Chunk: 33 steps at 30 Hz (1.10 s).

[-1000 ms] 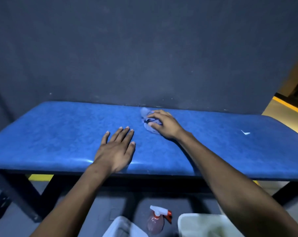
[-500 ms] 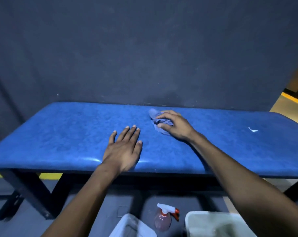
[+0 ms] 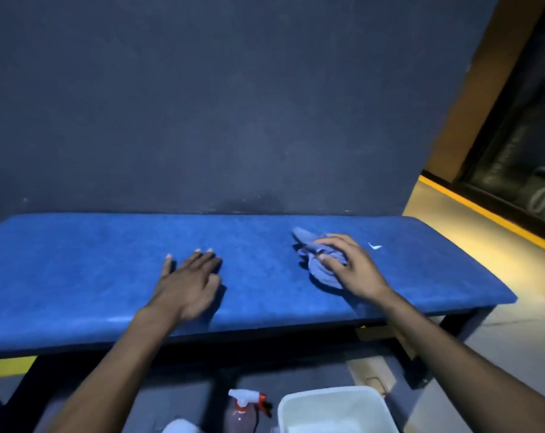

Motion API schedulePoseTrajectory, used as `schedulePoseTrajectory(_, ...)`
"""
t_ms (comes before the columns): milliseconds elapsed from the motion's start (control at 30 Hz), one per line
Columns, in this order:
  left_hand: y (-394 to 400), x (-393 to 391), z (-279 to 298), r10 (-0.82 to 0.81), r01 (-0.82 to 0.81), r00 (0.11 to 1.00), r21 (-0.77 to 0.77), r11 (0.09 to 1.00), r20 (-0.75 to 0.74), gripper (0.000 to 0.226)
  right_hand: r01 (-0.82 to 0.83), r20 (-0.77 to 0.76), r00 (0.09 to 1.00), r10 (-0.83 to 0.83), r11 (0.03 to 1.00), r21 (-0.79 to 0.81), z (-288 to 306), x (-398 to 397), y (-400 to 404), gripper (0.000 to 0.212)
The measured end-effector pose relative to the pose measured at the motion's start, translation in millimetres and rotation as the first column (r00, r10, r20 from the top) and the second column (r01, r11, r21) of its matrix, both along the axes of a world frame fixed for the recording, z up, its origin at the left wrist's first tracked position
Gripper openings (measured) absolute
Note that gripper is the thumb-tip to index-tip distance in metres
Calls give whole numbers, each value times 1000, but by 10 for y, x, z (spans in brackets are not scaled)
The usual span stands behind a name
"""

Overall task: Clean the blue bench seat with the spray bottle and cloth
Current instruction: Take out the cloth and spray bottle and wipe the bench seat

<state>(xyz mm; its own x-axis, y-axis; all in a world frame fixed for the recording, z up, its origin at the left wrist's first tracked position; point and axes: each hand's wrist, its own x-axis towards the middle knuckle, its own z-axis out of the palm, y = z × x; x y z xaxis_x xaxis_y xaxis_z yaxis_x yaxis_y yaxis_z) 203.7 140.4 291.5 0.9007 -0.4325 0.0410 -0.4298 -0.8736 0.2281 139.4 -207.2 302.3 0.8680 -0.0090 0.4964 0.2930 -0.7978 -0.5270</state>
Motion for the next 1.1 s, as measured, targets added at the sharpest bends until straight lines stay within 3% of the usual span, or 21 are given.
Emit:
schedulePoseTrajectory(67, -453, -63, -7, -129, 131, 991, -56, 990, 44, 80, 161, 49, 985, -164, 985, 64, 47, -77, -421, 21)
schedulePoseTrajectory(167, -1277, -163, -61, -265, 270, 963, -133, 954, 54, 55, 402, 64, 907, -416, 902, 158, 47, -98, -1036, 21)
schedulePoseTrajectory(300, -2208, -187, -127, -339, 336, 941, -93, 937, -17, 60, 534, -53, 845, -532, 841, 88, -179, 39, -1709, 31)
schedulePoseTrajectory(433, -2470, -36, -230, -330, 329, 944, -16, 944, -20, 65, 482, -131, 863, -487, 873, -69, -313, 328, -1879, 33)
schedulePoseTrajectory(567, -2456, 14, -276, -349, 349, 937, -25, 937, 19, 64, 301, -166, 935, -314, 949, -96, -207, 571, -1730, 37)
schedulePoseTrajectory(667, -2423, 11, -258, -380, 380, 925, -33, 924, 1, 61, 51, -190, 978, -83, 985, -165, -123, 195, -1492, 32)
schedulePoseTrajectory(767, -2355, 62, -228, -444, 443, 895, -40, 896, -47, 57, -59, -251, 968, 8, 978, -198, -98, -266, -1661, 30)
schedulePoseTrajectory(1000, -2299, 75, -245, -484, 483, 875, -29, 875, -37, 53, 257, -117, 952, -282, 947, -193, -213, 380, -2116, 28)
schedulePoseTrajectory(1100, -2296, 62, -253, -485, 484, 874, -33, 875, -27, 53, 162, -133, 973, -189, 968, -189, -226, 387, -1779, 27)
